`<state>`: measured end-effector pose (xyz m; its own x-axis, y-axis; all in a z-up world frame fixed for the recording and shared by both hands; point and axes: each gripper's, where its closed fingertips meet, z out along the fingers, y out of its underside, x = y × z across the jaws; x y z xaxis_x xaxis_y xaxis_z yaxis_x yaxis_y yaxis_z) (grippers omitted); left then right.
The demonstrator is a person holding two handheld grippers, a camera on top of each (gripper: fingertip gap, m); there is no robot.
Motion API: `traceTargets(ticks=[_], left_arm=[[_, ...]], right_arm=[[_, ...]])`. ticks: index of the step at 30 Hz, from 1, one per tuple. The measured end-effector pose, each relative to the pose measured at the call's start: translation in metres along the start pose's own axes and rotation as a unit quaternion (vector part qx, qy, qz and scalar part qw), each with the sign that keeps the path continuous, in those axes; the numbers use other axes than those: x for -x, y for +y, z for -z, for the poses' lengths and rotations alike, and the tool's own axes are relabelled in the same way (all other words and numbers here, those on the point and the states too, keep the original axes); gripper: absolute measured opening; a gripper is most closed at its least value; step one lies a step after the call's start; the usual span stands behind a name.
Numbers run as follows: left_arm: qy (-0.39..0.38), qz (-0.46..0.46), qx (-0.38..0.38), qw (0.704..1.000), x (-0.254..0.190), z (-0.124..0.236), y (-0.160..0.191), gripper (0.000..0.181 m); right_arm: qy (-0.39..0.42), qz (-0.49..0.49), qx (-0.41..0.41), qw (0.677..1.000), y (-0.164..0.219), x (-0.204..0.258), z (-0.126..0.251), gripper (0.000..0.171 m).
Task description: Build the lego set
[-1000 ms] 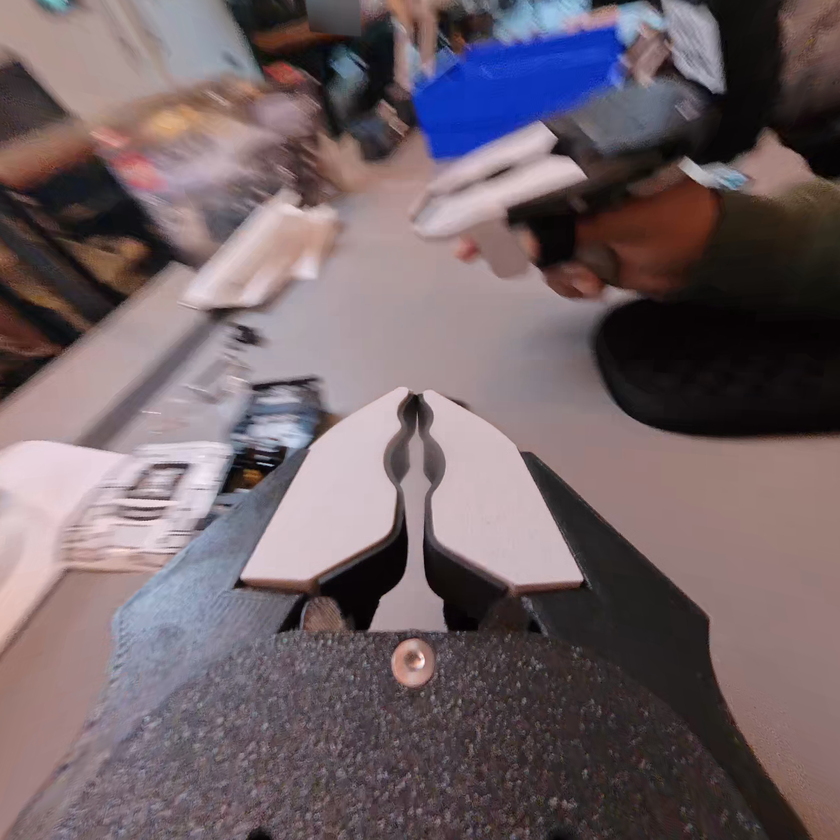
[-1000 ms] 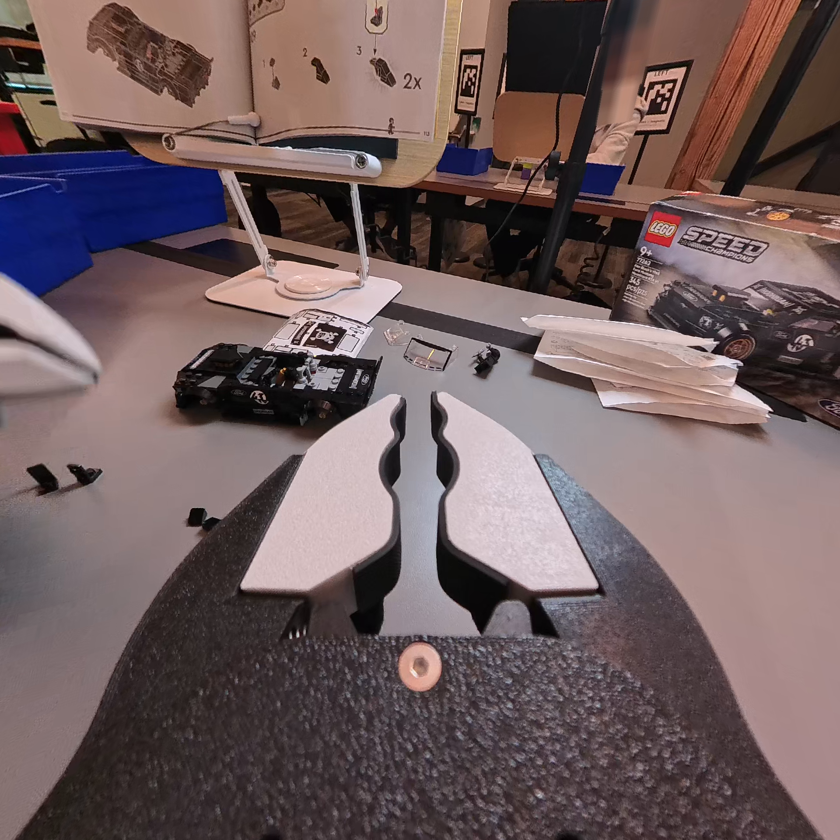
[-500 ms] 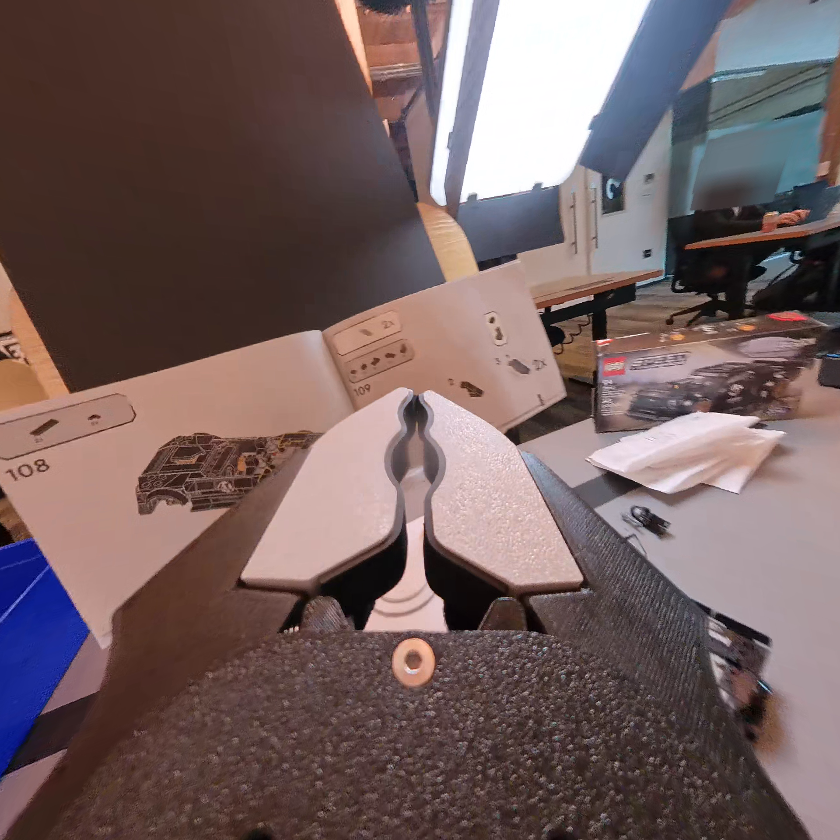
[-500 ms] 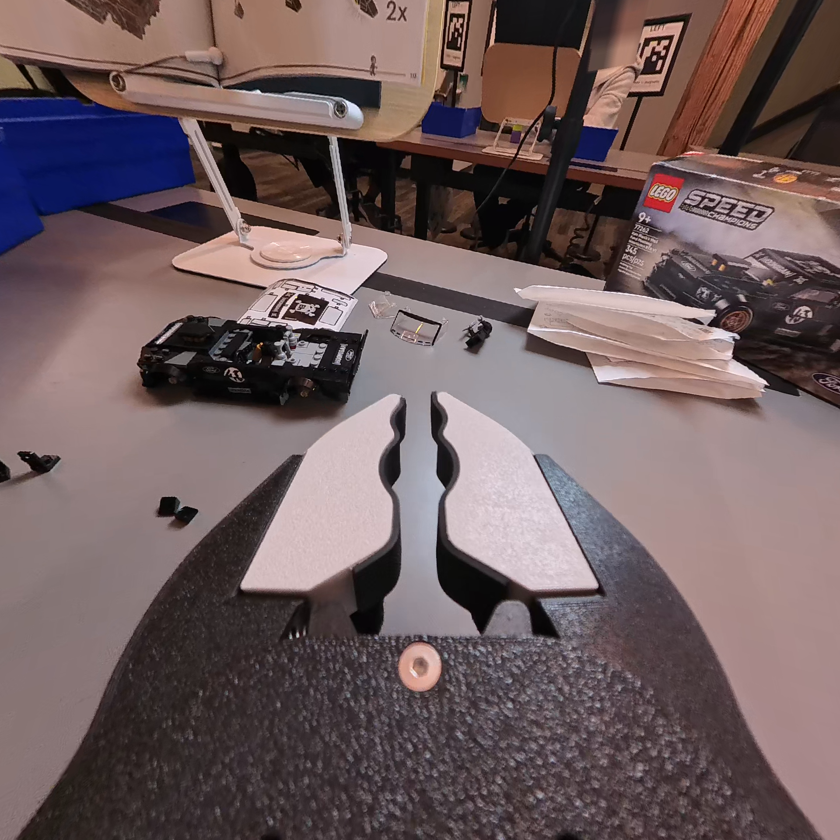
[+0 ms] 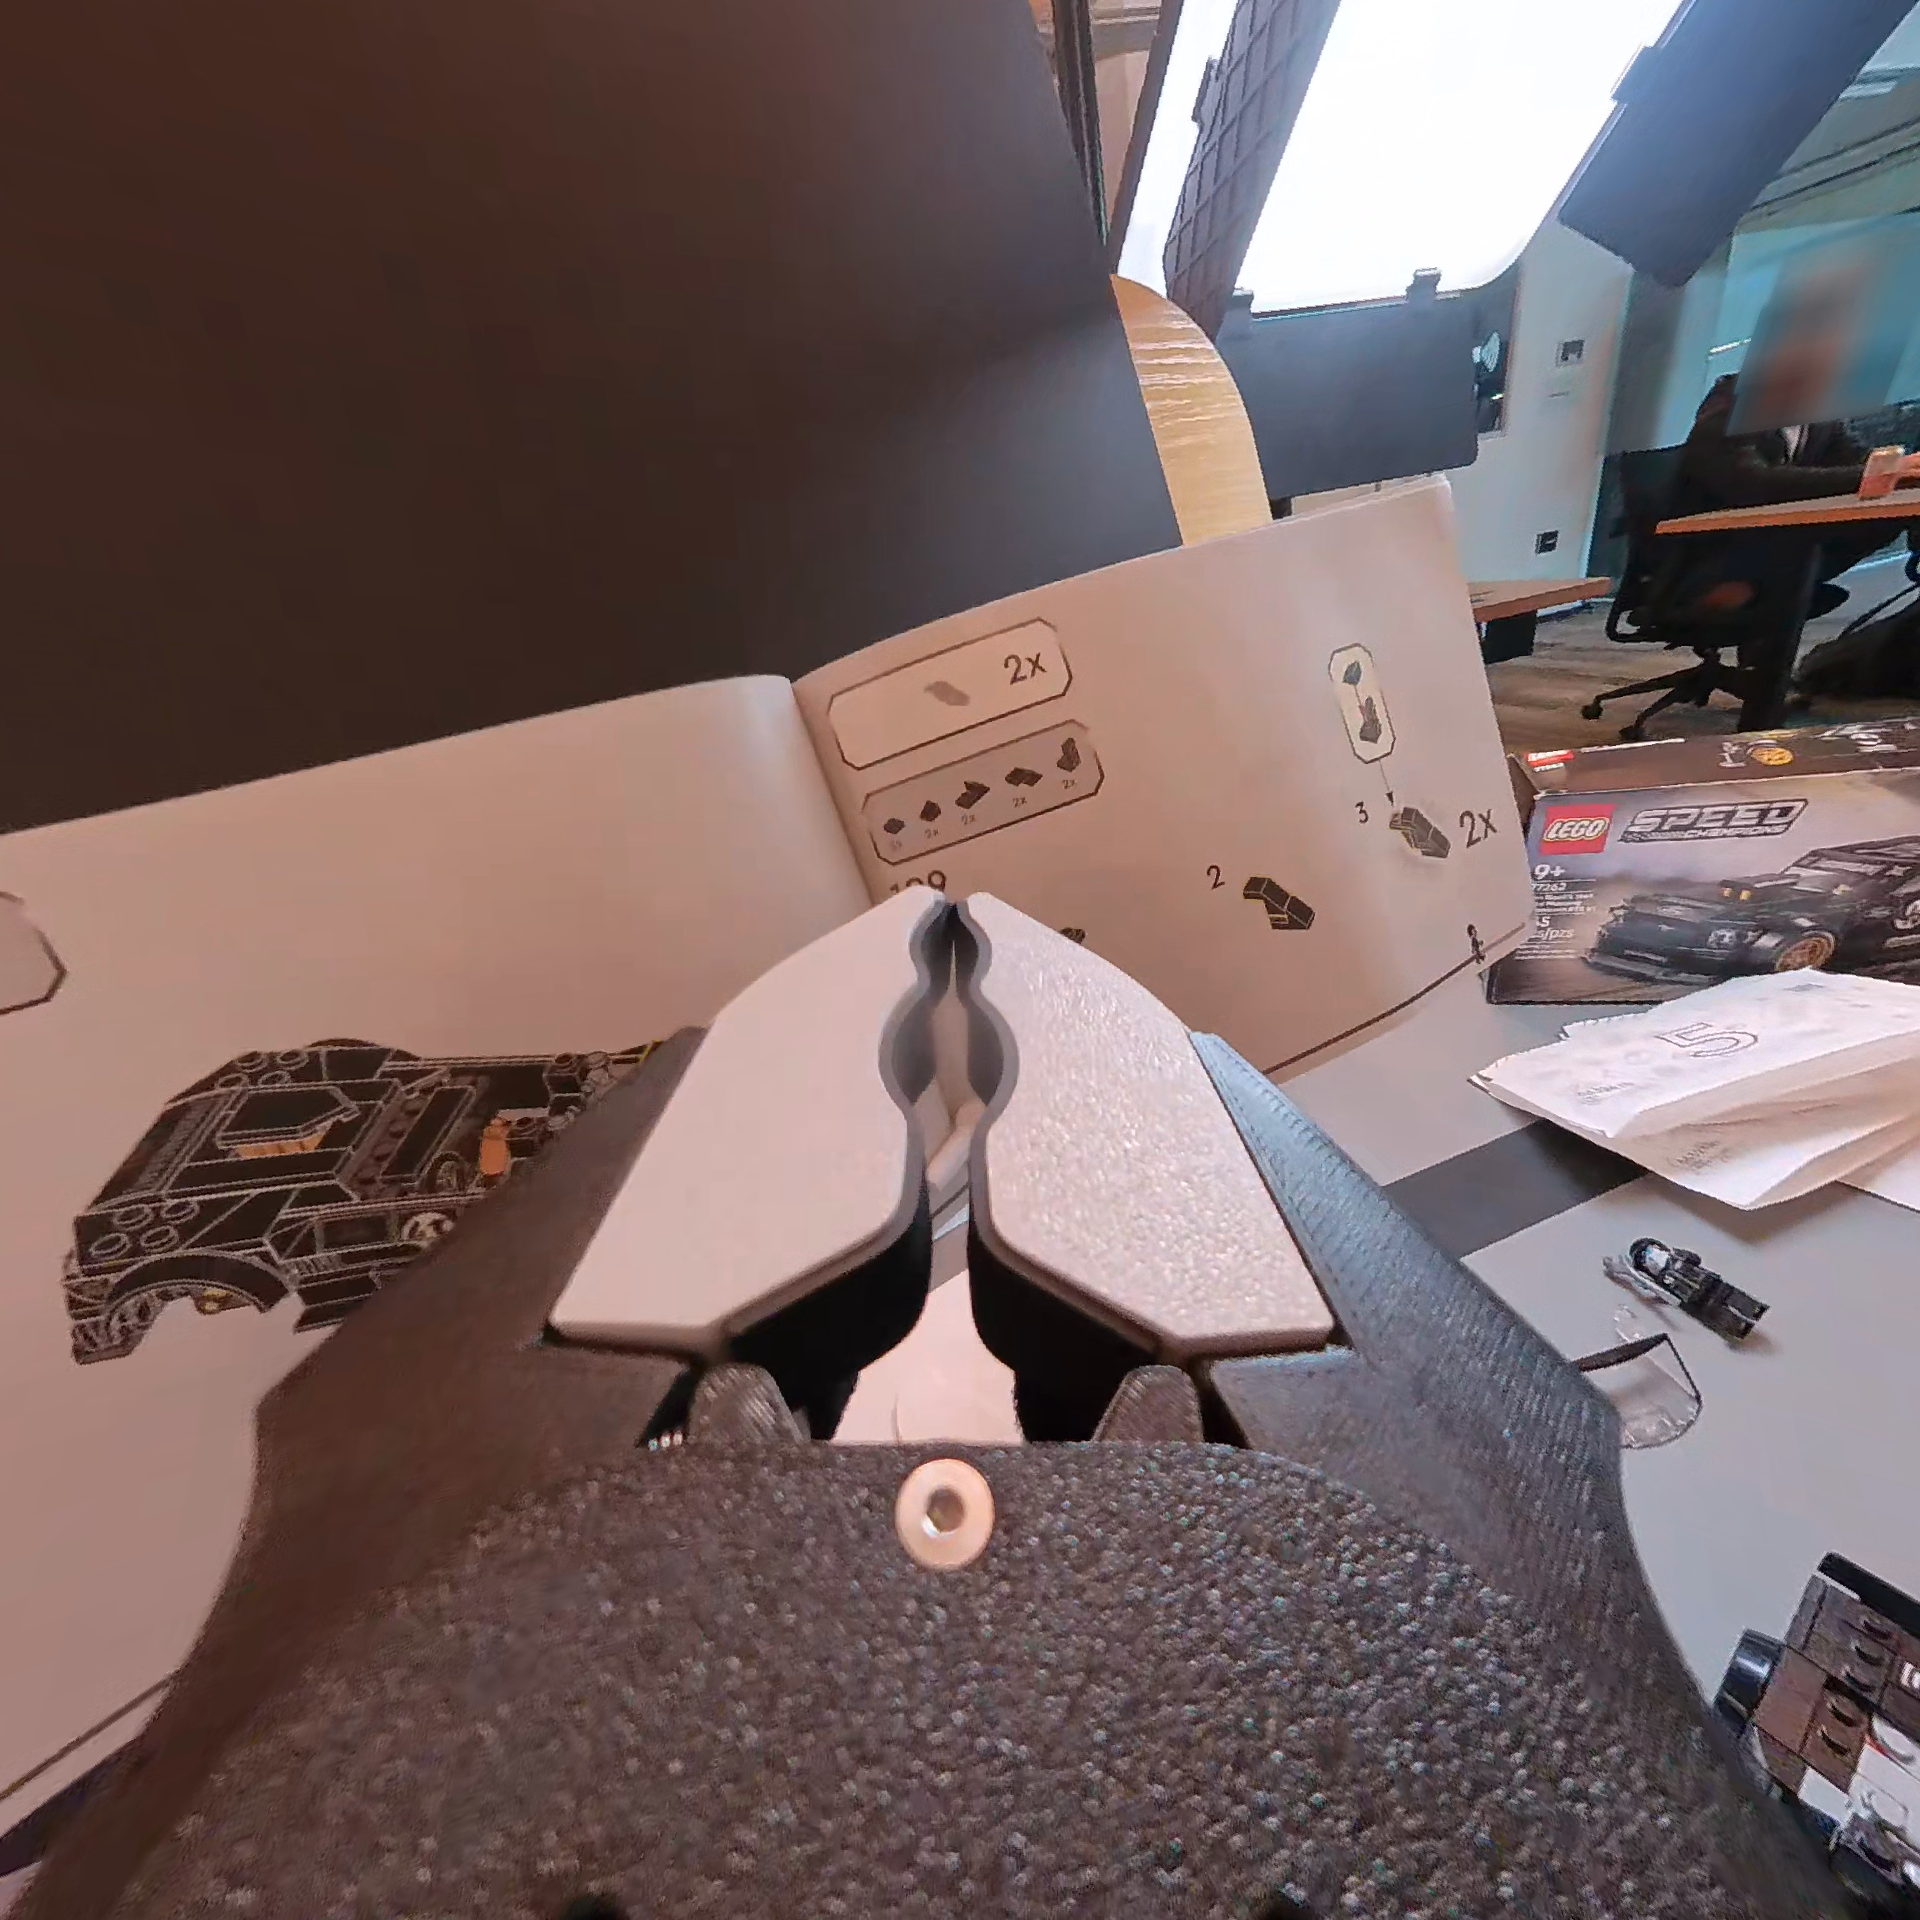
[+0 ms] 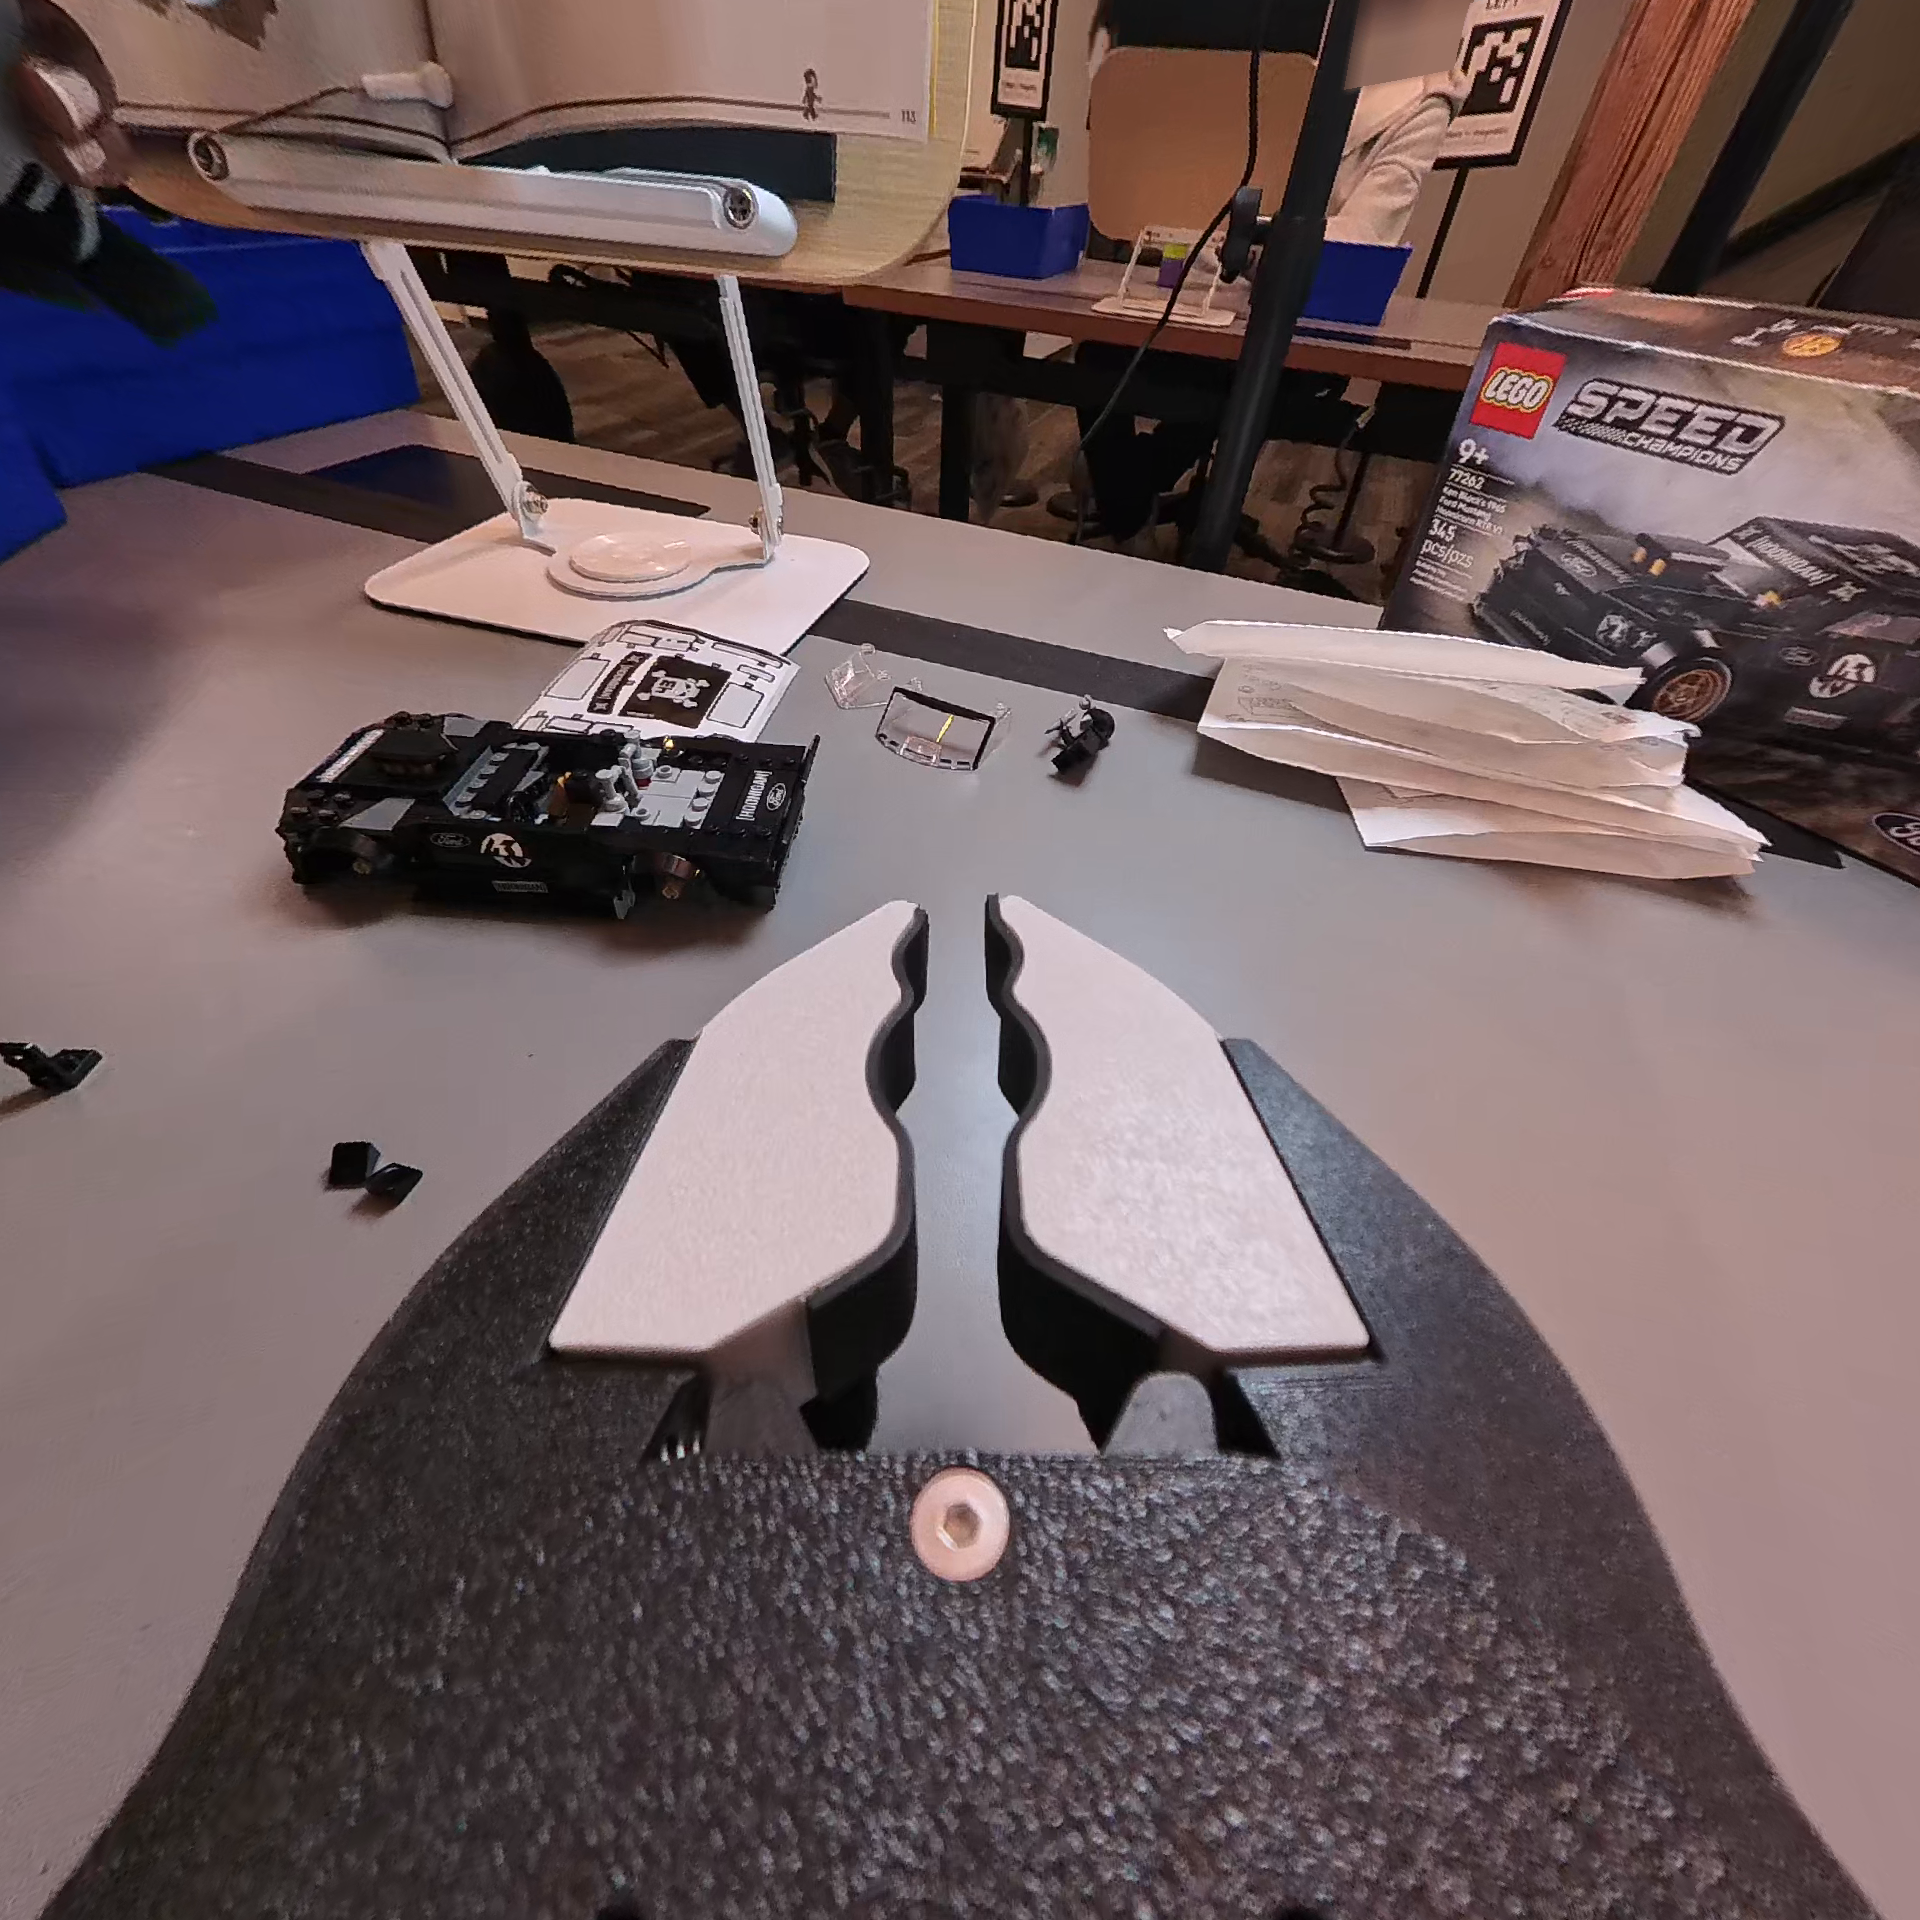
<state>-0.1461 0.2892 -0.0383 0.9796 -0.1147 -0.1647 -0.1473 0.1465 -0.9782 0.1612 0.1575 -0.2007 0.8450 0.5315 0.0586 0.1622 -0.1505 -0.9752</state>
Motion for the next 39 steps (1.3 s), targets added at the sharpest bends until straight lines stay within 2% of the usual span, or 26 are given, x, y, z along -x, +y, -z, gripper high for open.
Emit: traceTargets(ticks=[24, 31, 35, 39], left_arm=[[0.058, -0.007, -0.028, 0.998, -0.041, 0.010, -0.024, 0.000], [0.104, -0.017, -0.022, 0.994, -0.066, 0.015, -0.025, 0.000], [0.152, -0.008, -0.024, 0.988, -0.084, 0.036, -0.041, 0.000], [0.233, -0.009, -0.021, 0.972, -0.103, 0.080, -0.069, 0.000]], right_arm=[[0.015, 0.010, 0.005, 1.000, 0.001, -0.004, 0.000, 0.011], [0.017, 0.010, 0.000, 1.000, -0.001, -0.005, 0.002, 0.010], [0.018, 0.004, -0.005, 1.000, -0.003, -0.007, 0.004, 0.011], [0.013, 0.000, -0.020, 1.000, -0.010, -0.006, 0.009, 0.011]])
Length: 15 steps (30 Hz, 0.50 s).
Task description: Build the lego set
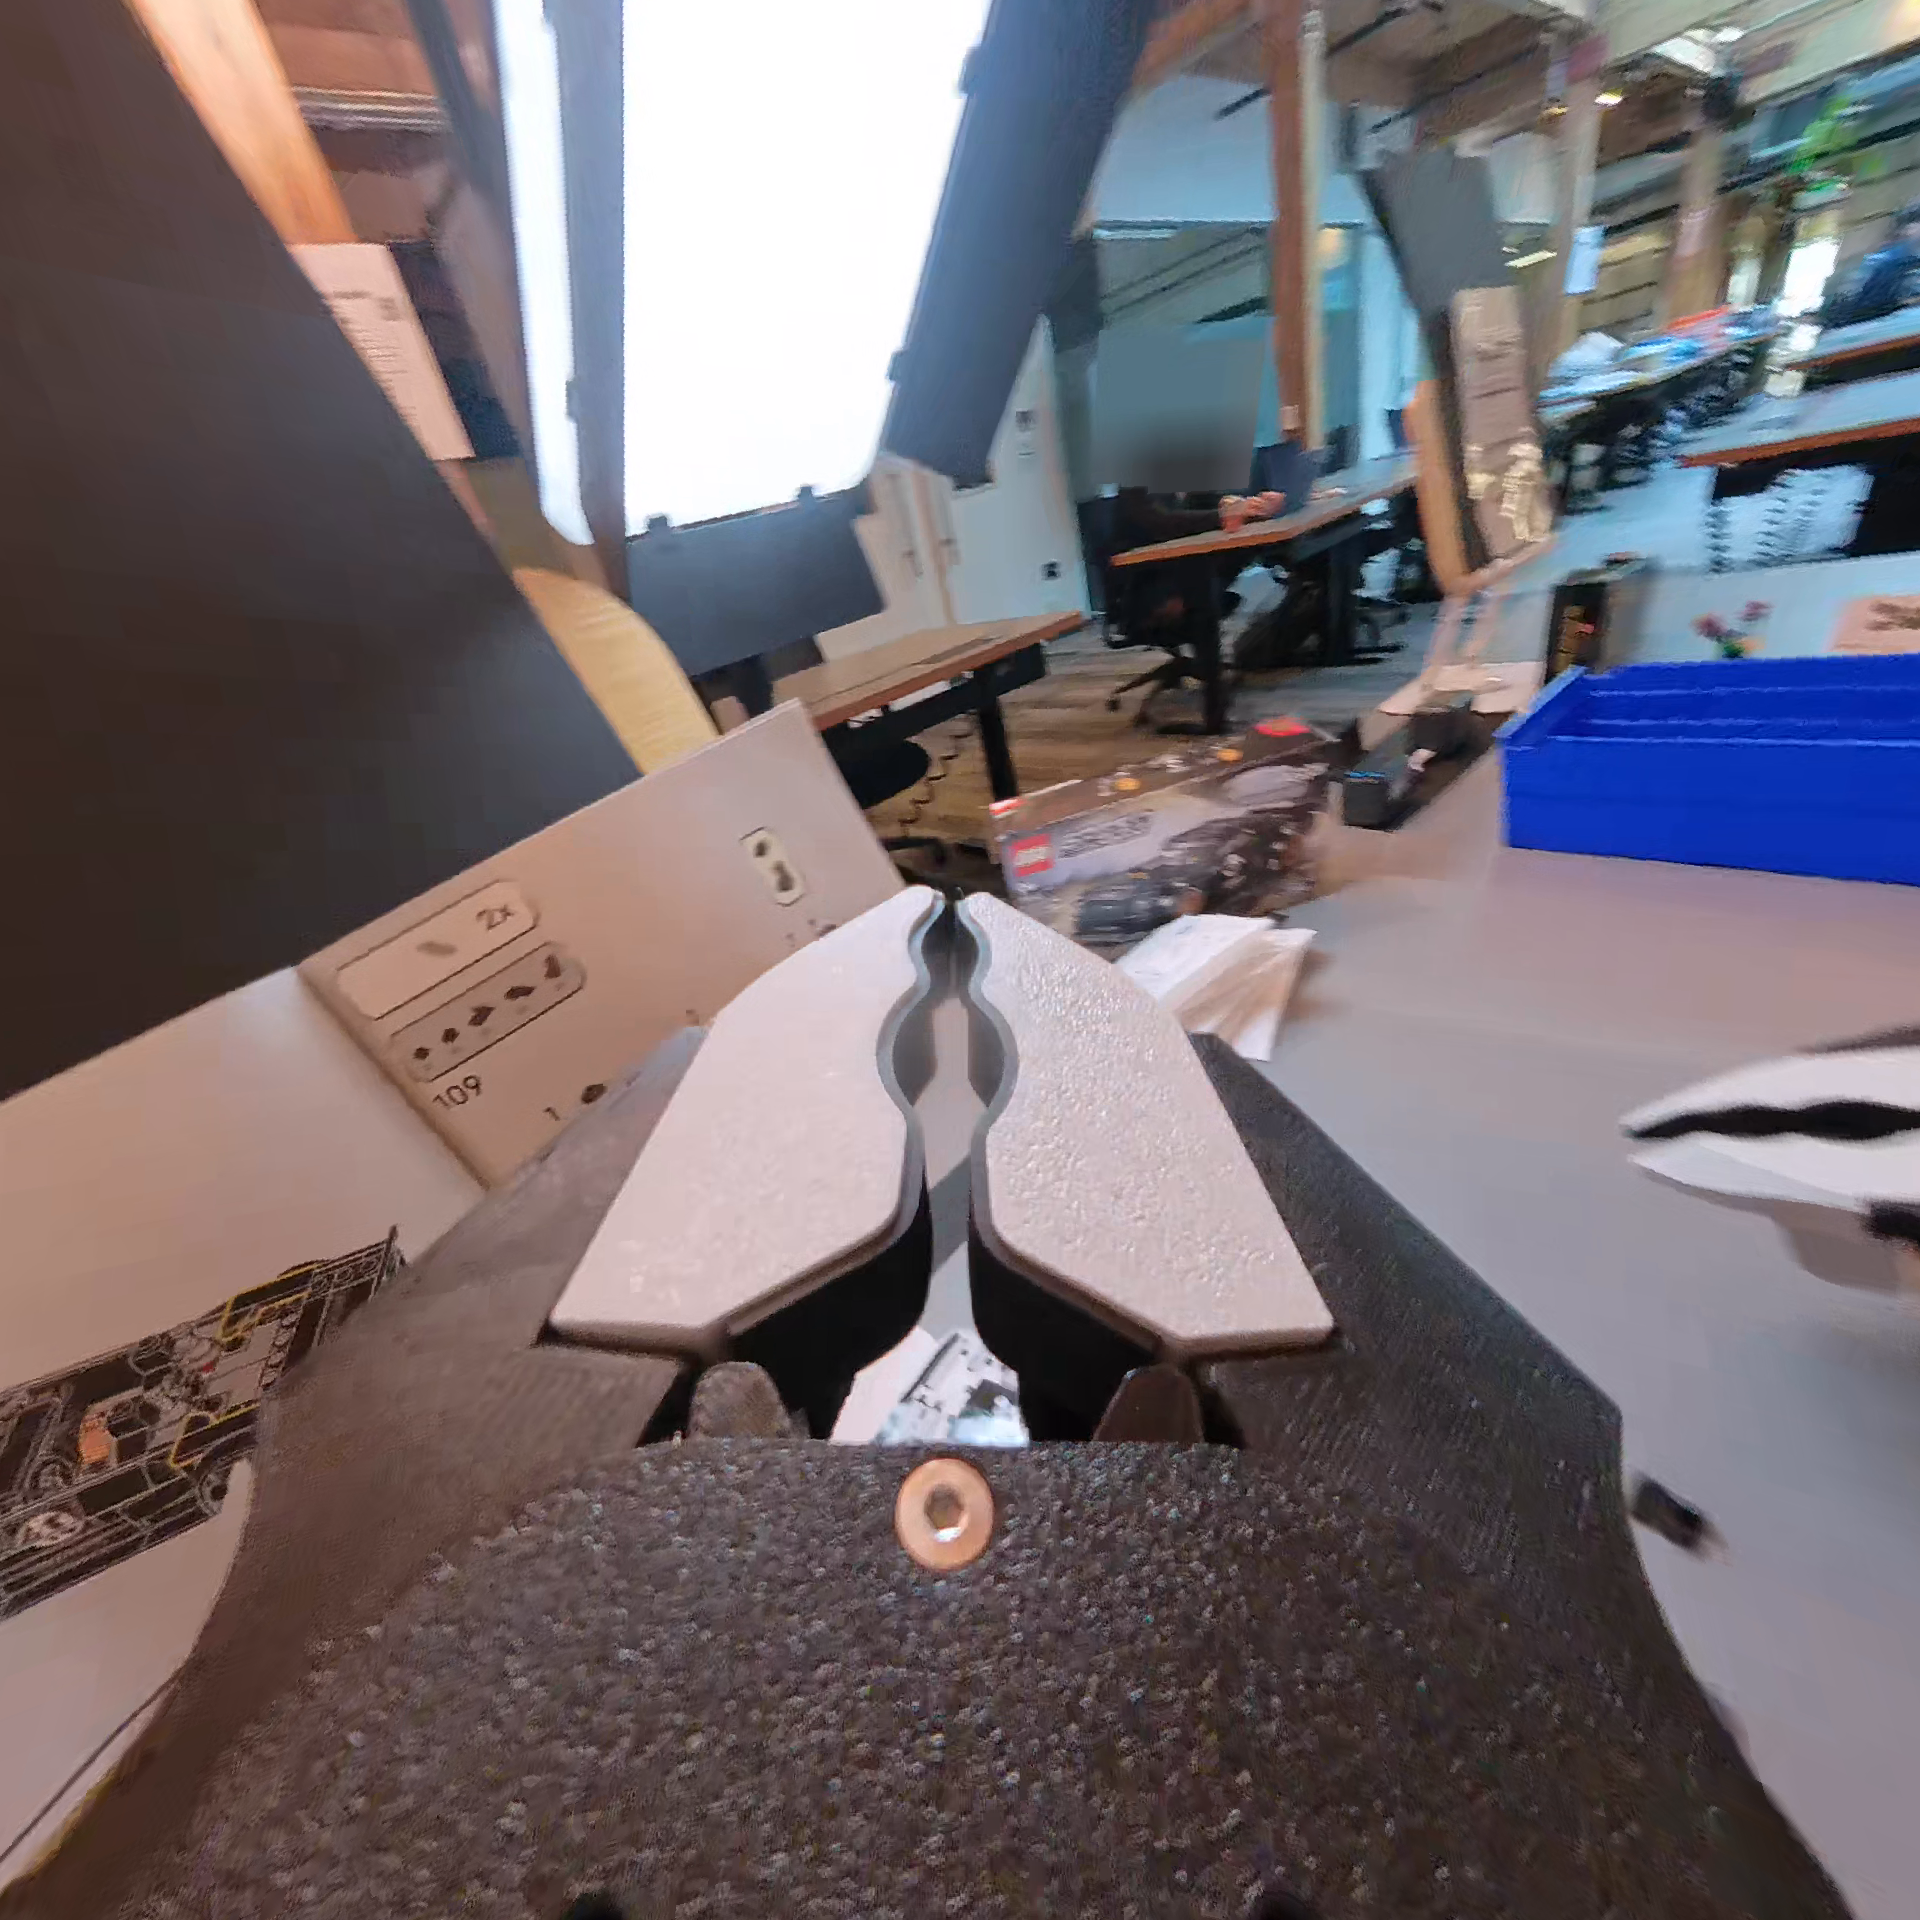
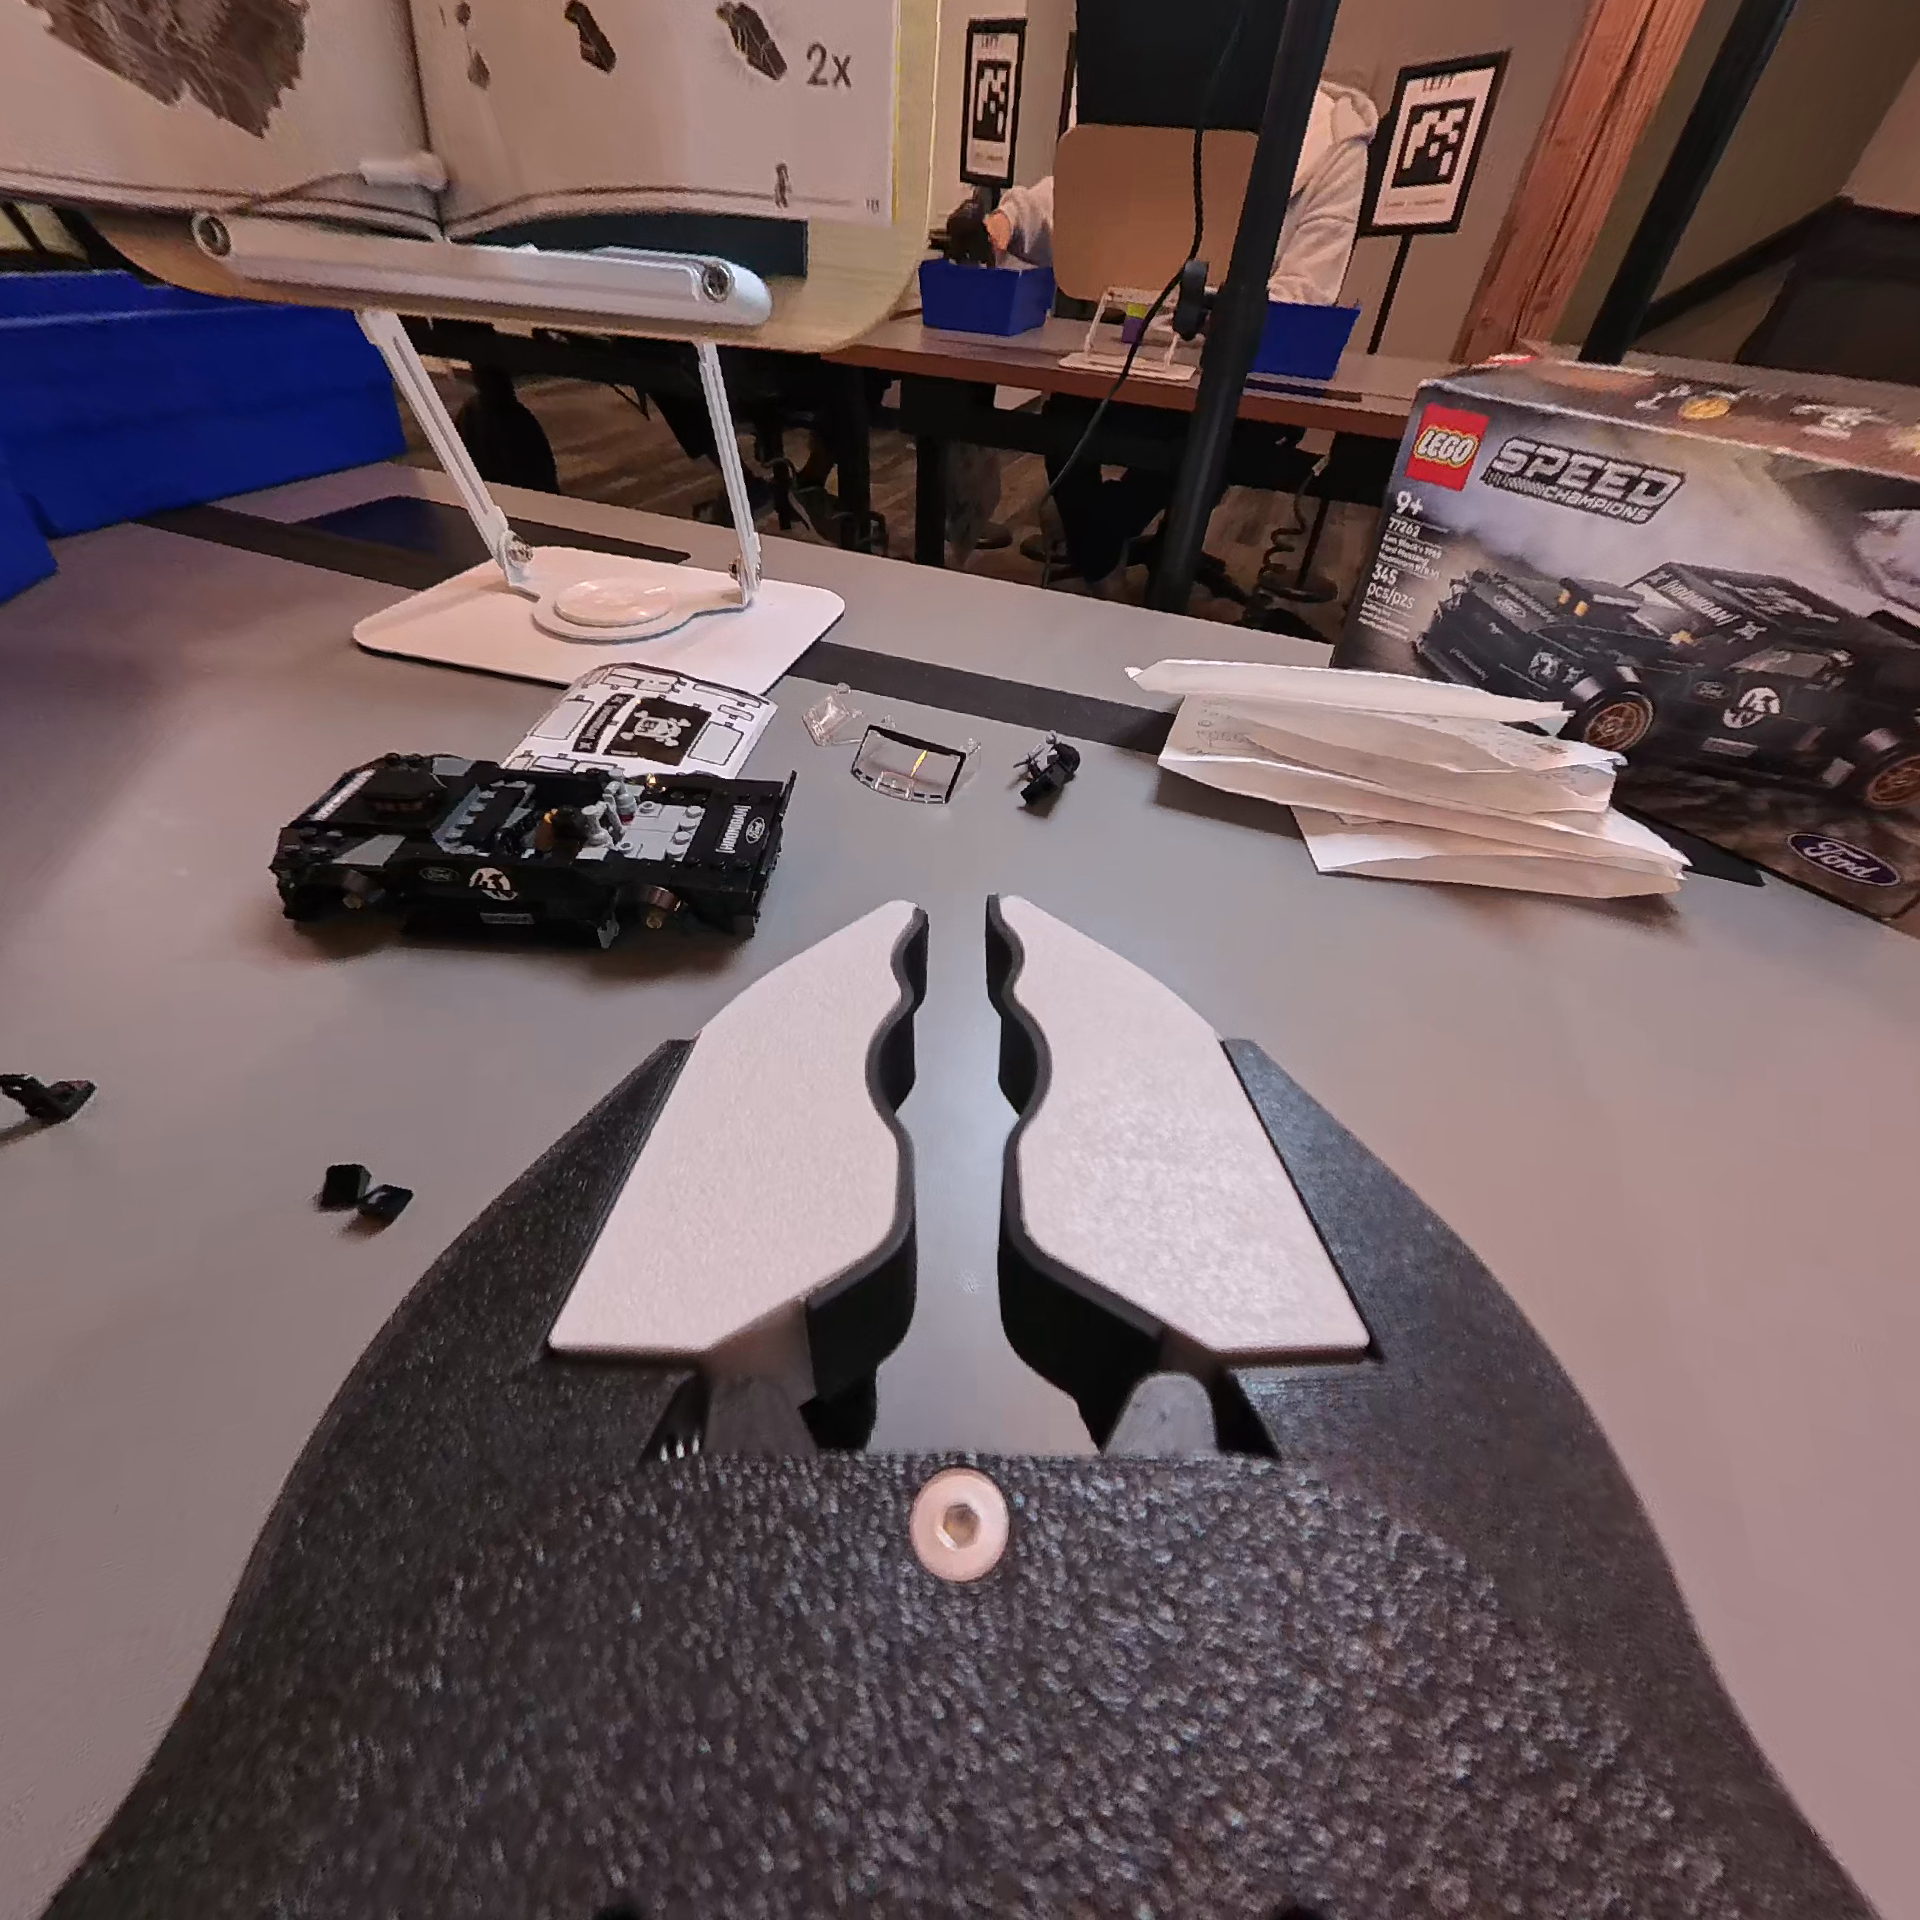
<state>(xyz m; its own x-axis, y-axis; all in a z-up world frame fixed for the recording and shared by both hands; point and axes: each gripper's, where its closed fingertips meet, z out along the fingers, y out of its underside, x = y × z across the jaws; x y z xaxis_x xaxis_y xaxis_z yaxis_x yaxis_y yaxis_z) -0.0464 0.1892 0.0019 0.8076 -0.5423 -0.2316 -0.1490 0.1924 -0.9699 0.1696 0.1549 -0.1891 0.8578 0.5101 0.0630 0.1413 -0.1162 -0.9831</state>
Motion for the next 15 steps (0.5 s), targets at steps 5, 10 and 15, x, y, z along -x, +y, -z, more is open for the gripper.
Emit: traceTargets(ticks=[5, 10, 15], left_arm=[[0.068, 0.001, 0.078, 0.995, -0.043, 0.049, 0.030, 0.014], [0.092, 0.000, 0.153, 0.984, -0.089, 0.099, 0.114, 0.024], [0.123, -0.031, 0.190, 0.974, -0.112, 0.133, 0.165, 0.012]], right_arm=[[-0.012, 0.001, -0.021, 1.000, -0.009, 0.004, 0.007, 0.011], [-0.034, 0.006, -0.024, 0.999, -0.011, 0.014, 0.006, 0.011], [-0.086, 0.051, -0.056, 0.993, -0.018, 0.039, 0.012, 0.014]])
